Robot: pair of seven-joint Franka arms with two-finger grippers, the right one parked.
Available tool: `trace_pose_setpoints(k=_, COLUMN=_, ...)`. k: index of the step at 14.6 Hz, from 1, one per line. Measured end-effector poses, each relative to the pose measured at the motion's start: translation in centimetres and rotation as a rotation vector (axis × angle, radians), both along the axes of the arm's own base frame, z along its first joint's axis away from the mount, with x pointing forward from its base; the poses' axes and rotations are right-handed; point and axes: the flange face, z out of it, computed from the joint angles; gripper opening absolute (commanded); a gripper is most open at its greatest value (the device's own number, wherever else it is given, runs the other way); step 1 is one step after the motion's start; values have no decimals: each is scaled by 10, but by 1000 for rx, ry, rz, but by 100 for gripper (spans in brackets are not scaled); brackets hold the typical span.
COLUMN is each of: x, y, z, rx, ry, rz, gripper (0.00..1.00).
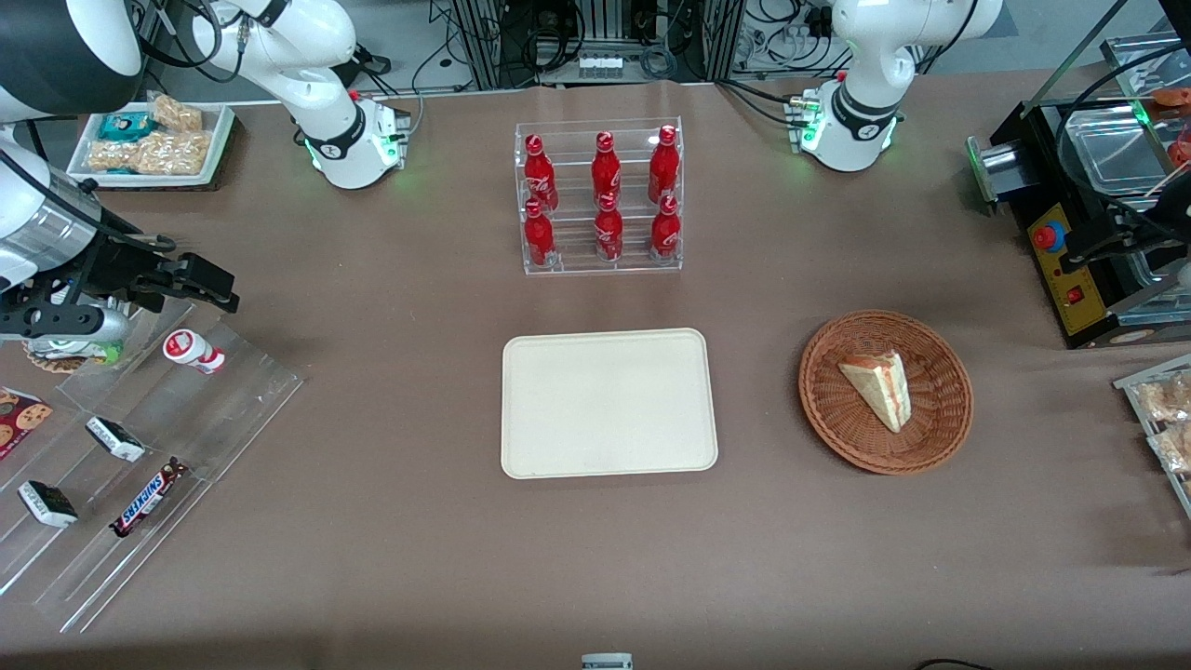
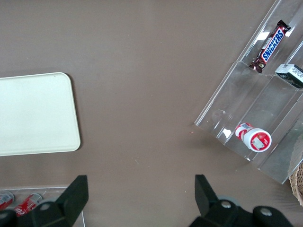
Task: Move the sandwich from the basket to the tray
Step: 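Lower the open left gripper over the wrapped sandwich in the wicker basket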
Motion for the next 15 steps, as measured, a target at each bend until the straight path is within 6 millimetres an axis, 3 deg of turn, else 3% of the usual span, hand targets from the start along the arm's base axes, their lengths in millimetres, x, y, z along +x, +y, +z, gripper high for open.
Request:
trace_pose_setpoints(k=3, x=-5, y=5, z=2, rx=-2, ry=9, rz=10, gripper=100)
trace_pose_setpoints(k=5, x=-2, y=5, z=-20, rx=-2, ry=41, rz=35, gripper=100)
trace_pose_setpoints(k=7, x=8, y=-2, z=-69, rx=7, ry=54, rz=121, gripper=100)
trace_pose_setpoints(k=10, x=16, y=-36, z=-154, rx=28, ry=44, rz=329, gripper=100)
trace_pose_setpoints(k=15, x=18, y=-90, z=-243, rx=45, ry=36, rz=602, gripper=100)
